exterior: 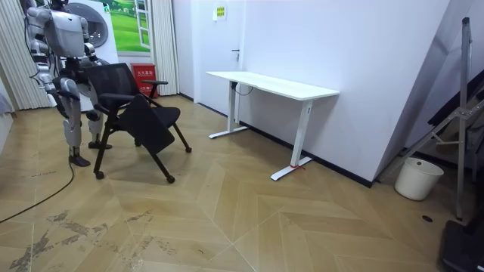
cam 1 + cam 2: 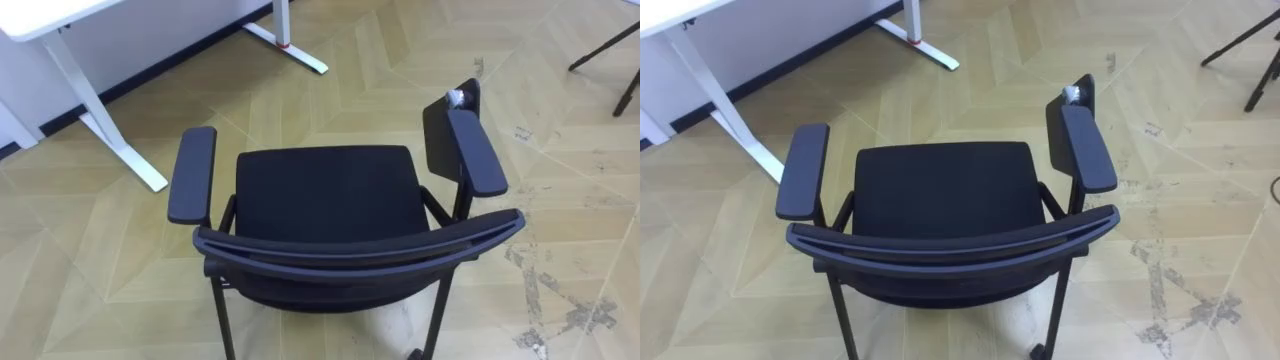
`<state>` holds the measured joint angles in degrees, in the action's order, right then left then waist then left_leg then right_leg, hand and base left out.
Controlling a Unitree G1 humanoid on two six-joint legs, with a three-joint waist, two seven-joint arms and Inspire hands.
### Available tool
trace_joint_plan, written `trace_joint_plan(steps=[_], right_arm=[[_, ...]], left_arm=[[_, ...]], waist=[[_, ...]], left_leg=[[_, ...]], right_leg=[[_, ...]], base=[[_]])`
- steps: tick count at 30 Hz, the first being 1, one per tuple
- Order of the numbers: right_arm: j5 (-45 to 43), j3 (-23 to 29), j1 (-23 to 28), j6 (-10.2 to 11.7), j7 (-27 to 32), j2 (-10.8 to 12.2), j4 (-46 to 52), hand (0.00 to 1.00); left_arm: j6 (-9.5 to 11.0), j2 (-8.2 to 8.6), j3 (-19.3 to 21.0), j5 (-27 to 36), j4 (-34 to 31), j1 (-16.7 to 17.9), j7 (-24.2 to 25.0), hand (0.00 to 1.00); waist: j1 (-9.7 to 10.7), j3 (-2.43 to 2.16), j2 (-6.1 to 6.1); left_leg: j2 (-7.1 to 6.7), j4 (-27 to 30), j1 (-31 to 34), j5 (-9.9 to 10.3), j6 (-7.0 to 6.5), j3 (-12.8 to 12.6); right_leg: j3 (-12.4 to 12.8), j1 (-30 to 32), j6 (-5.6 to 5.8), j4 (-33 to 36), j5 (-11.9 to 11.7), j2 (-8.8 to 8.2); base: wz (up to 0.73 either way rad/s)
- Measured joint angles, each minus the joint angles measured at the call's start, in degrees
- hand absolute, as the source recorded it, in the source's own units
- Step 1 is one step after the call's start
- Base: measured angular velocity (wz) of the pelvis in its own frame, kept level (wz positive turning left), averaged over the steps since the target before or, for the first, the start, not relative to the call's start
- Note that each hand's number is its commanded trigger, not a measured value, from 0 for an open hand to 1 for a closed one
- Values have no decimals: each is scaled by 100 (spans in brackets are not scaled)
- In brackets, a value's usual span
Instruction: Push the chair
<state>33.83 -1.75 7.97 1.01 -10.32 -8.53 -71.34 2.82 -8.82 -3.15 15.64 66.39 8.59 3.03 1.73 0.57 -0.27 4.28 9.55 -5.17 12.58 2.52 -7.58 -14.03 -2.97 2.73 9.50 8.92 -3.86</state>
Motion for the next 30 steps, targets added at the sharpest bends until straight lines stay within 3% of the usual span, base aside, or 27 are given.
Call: trace_joint_plan(steps=[9,14,20,30], right_arm=[[-59,268,-49,0,174,15,-40,0],[25,547,-2,-166,208,30,-67,0],[90,582,2,-234,234,33,-162,0],[91,586,-22,-357,623,44,-272,0]], left_arm=[[-3,37,62,-164,4,3,-33,0],[-32,85,266,-140,-2,90,-130,0],[-37,139,413,-60,3,121,-245,0],[-87,162,428,281,3,221,-513,0]], waist=[[55,2,10],[108,-5,-1],[89,-38,-22],[90,-23,-23]], left_leg=[[-7,-12,-12,0,0,-8],[-12,-12,-10,0,0,-9],[-11,-13,-49,0,0,-25],[-12,-15,-133,1,0,-29]], right_leg=[[94,-17,0,6,0,7],[130,-4,2,-4,2,9],[157,-11,2,1,2,13],[222,-118,2,1,14,20]], base=[[-3],[0],[-1],[0]])
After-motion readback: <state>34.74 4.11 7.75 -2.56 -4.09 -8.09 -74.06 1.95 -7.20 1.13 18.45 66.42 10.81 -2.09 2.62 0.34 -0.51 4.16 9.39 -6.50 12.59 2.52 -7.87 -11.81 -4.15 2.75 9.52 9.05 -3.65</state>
